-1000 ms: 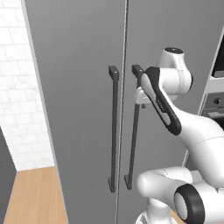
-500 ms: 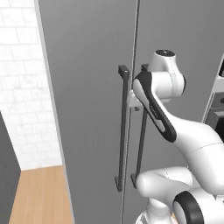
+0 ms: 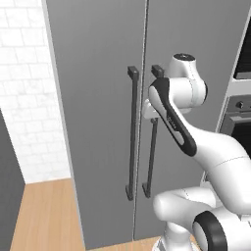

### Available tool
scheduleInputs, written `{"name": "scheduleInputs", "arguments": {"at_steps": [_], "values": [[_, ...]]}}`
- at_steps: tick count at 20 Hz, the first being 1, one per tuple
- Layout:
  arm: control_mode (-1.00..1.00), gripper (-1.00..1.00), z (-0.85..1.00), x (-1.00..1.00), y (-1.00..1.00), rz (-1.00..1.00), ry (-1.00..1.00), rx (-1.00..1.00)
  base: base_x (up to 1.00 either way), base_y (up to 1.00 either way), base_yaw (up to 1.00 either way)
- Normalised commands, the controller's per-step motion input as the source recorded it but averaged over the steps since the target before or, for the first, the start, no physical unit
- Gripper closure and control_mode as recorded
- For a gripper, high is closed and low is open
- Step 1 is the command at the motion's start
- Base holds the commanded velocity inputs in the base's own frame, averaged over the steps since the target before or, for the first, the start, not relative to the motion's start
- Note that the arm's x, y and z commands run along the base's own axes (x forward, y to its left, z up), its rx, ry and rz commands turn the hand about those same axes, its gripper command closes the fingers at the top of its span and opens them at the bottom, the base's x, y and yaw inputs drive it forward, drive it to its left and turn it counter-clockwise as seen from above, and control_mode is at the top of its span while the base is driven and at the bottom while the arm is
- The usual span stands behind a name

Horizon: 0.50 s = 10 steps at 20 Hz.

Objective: Grab a lemon wedge from the fridge and one ice cube from the ice bowl, and put them in the glass of lemonade.

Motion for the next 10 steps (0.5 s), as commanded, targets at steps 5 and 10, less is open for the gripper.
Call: {"name": "scheduleInputs", "arguments": {"at_steps": [5, 10], "values": [[1.00, -1.00, 0.00, 0.00, 0.00, 0.00, 0.00, 0.00, -0.63, 0.01, 0.00], [1.00, -1.00, 0.00, 0.00, 0.00, 0.00, 0.00, 0.00, -0.62, 0.00, 0.00]]}}
